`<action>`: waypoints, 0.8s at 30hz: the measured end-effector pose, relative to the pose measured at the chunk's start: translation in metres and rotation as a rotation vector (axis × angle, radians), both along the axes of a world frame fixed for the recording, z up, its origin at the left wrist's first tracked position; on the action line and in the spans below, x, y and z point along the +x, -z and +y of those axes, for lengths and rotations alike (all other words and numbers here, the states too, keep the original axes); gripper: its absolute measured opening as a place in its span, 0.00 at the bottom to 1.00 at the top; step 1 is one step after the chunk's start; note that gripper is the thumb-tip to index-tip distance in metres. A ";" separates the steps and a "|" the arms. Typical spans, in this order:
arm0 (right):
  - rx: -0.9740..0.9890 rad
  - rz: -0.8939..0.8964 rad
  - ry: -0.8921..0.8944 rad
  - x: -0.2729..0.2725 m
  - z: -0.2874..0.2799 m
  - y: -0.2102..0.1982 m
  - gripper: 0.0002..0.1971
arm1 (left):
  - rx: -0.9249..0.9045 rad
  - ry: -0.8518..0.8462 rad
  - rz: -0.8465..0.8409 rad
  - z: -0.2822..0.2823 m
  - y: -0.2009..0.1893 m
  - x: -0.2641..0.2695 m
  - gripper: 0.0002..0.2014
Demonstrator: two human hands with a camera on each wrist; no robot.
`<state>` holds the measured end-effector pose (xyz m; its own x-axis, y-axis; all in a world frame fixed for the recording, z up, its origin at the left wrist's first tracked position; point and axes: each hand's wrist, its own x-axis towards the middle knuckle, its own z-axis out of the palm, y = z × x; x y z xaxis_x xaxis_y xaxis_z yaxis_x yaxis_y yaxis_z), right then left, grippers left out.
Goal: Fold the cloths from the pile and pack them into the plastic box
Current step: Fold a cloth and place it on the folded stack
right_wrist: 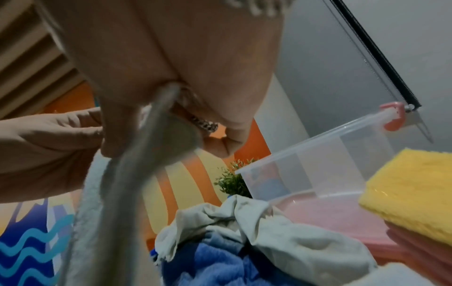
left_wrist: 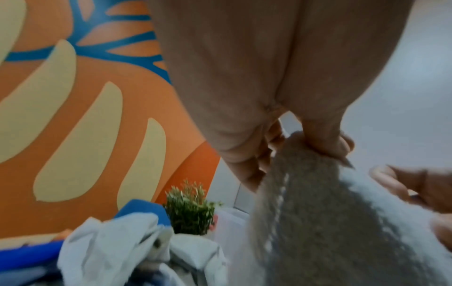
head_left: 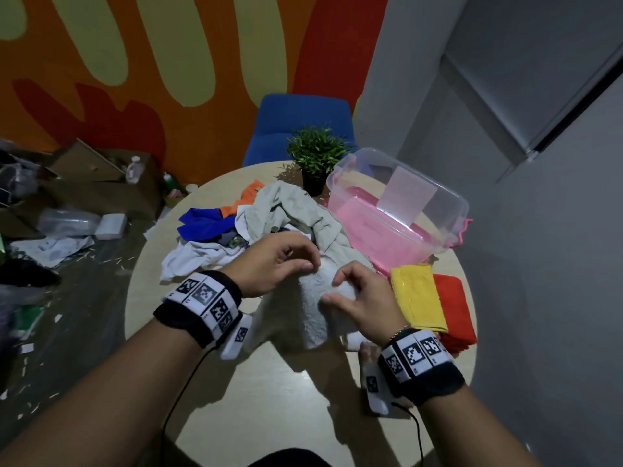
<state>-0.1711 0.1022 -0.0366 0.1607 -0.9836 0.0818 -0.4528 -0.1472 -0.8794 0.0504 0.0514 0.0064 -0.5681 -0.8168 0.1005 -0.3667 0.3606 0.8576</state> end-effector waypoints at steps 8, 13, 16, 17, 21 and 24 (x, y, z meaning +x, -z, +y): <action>-0.143 -0.067 0.062 -0.003 -0.009 -0.031 0.12 | -0.071 -0.174 -0.015 -0.008 -0.026 0.020 0.12; -0.185 -0.036 0.078 -0.005 -0.011 -0.042 0.08 | -0.086 -0.222 0.026 -0.009 -0.030 0.026 0.07; -0.167 0.101 0.052 -0.010 -0.012 -0.049 0.06 | -0.107 -0.244 0.024 -0.008 -0.030 0.028 0.06; -0.158 0.142 0.040 -0.011 -0.013 -0.052 0.05 | -0.119 -0.241 0.013 -0.008 -0.031 0.029 0.06; -0.115 0.310 -0.042 -0.014 -0.013 -0.063 0.04 | -0.124 -0.217 -0.044 -0.009 -0.037 0.033 0.05; -0.158 0.399 -0.043 -0.014 -0.014 -0.068 0.03 | -0.146 -0.200 -0.101 -0.009 -0.044 0.036 0.06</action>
<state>-0.1851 0.0882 0.0318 0.2505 -0.9558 0.1540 -0.7436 -0.2918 -0.6016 0.0864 0.0420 0.0502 -0.4100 -0.8949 0.1765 -0.5247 0.3897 0.7569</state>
